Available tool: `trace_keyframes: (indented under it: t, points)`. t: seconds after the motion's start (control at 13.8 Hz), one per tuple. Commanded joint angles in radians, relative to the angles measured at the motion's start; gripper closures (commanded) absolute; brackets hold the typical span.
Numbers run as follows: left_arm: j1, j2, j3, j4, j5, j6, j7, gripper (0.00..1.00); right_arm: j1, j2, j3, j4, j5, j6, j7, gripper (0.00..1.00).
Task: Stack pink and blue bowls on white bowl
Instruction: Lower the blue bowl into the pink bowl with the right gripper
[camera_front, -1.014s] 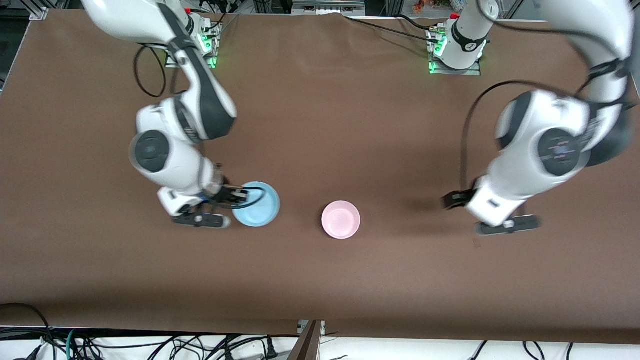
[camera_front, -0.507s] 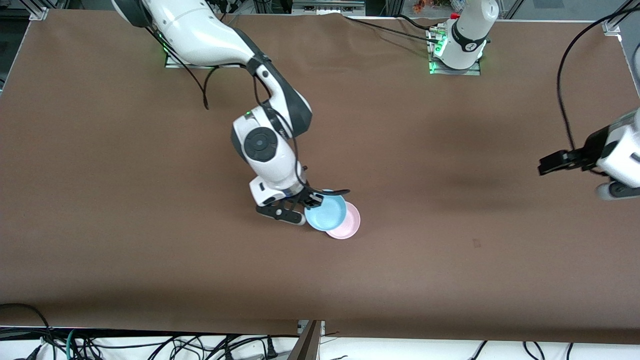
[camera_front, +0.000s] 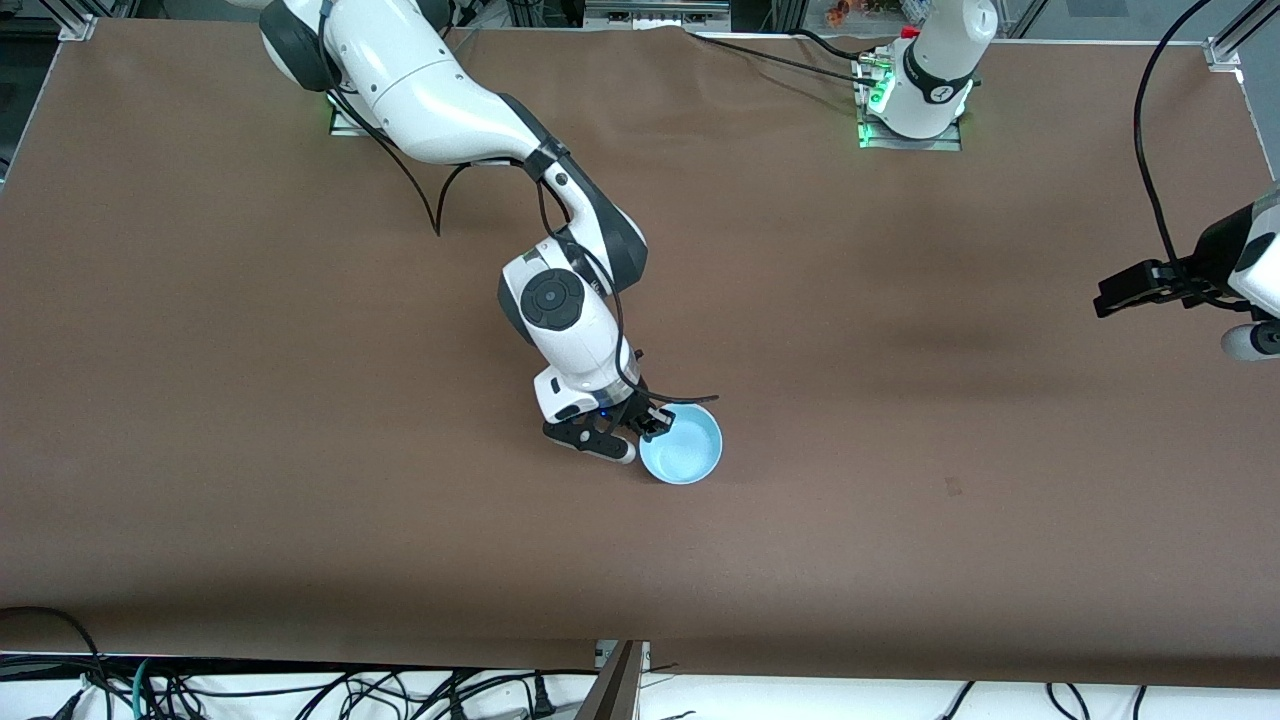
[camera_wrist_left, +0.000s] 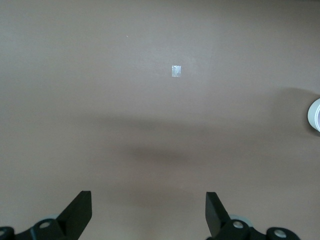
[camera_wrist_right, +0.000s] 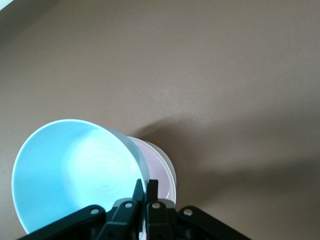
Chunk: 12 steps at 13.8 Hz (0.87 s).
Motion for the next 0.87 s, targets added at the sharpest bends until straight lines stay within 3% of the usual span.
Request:
trace_keyframes:
  t: [0.0, 0.8]
  points:
    - [0.011, -0.017, -0.008, -0.016, -0.015, -0.003, 0.018, 0.0, 0.022, 0.017, -0.011, 0.035, -0.009, -0.027, 0.019, 1.0]
    - [0.017, -0.014, -0.01, -0.018, 0.011, -0.001, 0.018, 0.0, 0.027, 0.023, -0.015, 0.03, -0.04, -0.048, 0.01, 1.0]
